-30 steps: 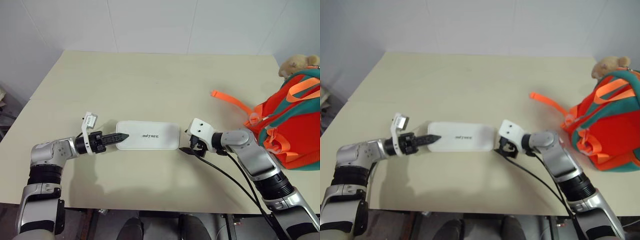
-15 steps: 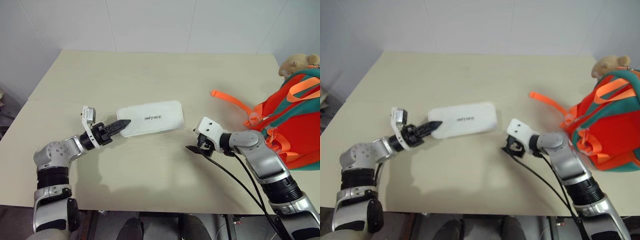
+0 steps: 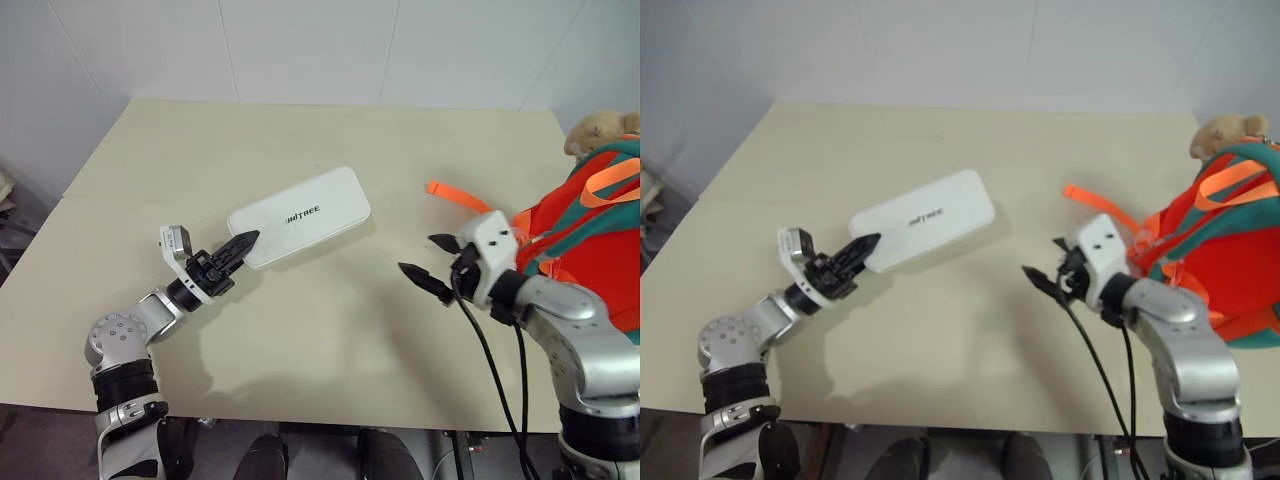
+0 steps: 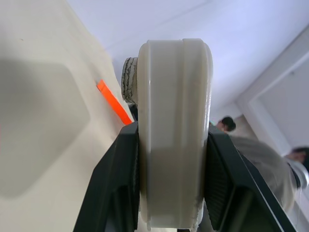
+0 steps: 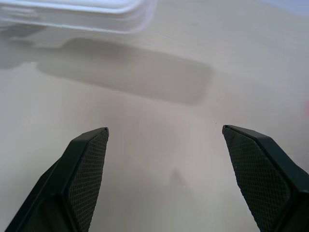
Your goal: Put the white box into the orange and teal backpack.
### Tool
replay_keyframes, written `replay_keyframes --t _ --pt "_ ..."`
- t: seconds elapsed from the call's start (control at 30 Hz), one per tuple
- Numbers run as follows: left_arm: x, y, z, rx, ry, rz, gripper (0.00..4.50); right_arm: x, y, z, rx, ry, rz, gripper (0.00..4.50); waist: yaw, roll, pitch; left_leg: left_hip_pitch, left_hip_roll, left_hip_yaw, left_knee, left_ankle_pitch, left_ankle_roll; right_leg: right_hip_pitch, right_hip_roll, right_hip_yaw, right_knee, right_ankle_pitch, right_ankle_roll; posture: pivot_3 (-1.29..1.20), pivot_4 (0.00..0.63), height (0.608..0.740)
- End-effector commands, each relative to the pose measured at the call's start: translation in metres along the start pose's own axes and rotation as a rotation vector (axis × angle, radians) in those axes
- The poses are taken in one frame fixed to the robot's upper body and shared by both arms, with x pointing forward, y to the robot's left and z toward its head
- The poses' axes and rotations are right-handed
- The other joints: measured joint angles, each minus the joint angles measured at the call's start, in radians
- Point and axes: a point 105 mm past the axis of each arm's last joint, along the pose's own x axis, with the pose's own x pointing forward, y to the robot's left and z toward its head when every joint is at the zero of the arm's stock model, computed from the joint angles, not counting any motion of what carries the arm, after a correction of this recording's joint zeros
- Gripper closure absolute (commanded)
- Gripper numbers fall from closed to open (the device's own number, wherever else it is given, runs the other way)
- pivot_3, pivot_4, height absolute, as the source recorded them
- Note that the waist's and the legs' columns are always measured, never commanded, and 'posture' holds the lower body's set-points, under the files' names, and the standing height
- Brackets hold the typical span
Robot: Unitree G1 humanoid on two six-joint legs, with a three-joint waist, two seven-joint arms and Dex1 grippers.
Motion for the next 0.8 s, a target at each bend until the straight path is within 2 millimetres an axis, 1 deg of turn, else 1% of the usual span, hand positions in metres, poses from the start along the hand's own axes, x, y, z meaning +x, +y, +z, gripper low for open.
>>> replay_keyframes --t 0.03,0.1,0.23,0.37,0.43,0.5,0.6,0.7,0.8 --pt "0.007 -0.012 0.001 -0.009 0.007 -0.074 3.17 -0.025 -0.007 0.027 0.004 -0.134 -0.128 0.0 -0.001 0.0 0.0 0.0 0.0 0.0 0.0 0.0 0.0 0.0 0.0 0.0 0.0 0.0 0.0 0.0 0.15 0.74" --pt "0.009 -0.012 -0.002 -0.021 0.028 -0.084 3.17 -0.04 -0.011 0.029 0.021 -0.174 -0.209 0.0 -0.003 0.0 0.0 0.0 0.0 0.0 0.0 0.0 0.0 0.0 0.0 0.0 0.001 0.0 0.0 0.0 0.15 0.74" --pt "0.015 -0.014 -0.003 -0.048 0.064 -0.114 3.17 -0.068 -0.011 0.015 0.034 -0.165 -0.322 0.0 0.0 0.0 0.0 0.0 0.0 0.0 0.0 0.0 0.0 0.0 0.0 0.0 0.0 0.0 0.0 0.0 0.15 0.74" --pt "0.021 -0.013 -0.004 -0.067 0.107 -0.124 3.17 -0.09 -0.018 0.005 0.063 -0.185 -0.452 0.0 -0.002 0.0 0.0 0.0 0.0 0.0 0.0 -0.002 0.003 0.0 0.0 0.001 0.001 0.0 0.0 0.0 0.15 0.74" --pt "0.022 -0.01 -0.004 -0.062 0.132 -0.113 3.17 -0.102 -0.025 0.001 0.075 -0.2 -0.543 0.0 -0.003 0.0 0.0 0.001 0.0 0.001 0.0 -0.002 0.004 0.0 0.0 0.001 0.002 0.0 0.0 0.0 0.15 0.74" --pt "0.023 -0.009 -0.004 -0.059 0.142 -0.111 3.17 -0.106 -0.027 0.0 0.079 -0.208 -0.577 0.0 -0.007 0.0 0.0 0.002 0.0 0.001 0.0 -0.002 0.004 0.001 0.001 0.001 0.002 0.0 0.0 0.0 0.15 0.74" --pt "0.026 -0.011 -0.005 -0.058 0.172 -0.123 3.17 -0.111 -0.037 -0.007 0.101 -0.215 -0.673 0.0 -0.007 0.0 0.0 0.004 0.001 0.002 -0.001 -0.002 0.004 0.001 0.002 0.002 0.003 0.0 -0.001 0.0 0.15 0.74" --pt "0.029 -0.011 -0.006 -0.057 0.185 -0.128 3.17 -0.107 -0.048 -0.017 0.115 -0.202 -0.731 0.0 -0.005 0.0 0.0 0.004 0.001 0.002 -0.001 -0.002 0.004 0.001 0.001 0.003 0.003 0.0 -0.001 0.0 0.15 0.74" --pt "0.028 -0.012 -0.008 -0.055 0.192 -0.128 3.17 -0.101 -0.058 -0.018 0.13 -0.218 -0.753 0.0 -0.006 0.0 0.0 0.004 0.0 0.002 -0.001 -0.002 0.004 0.001 0.001 0.003 0.003 0.0 -0.001 0.0 0.15 0.74"
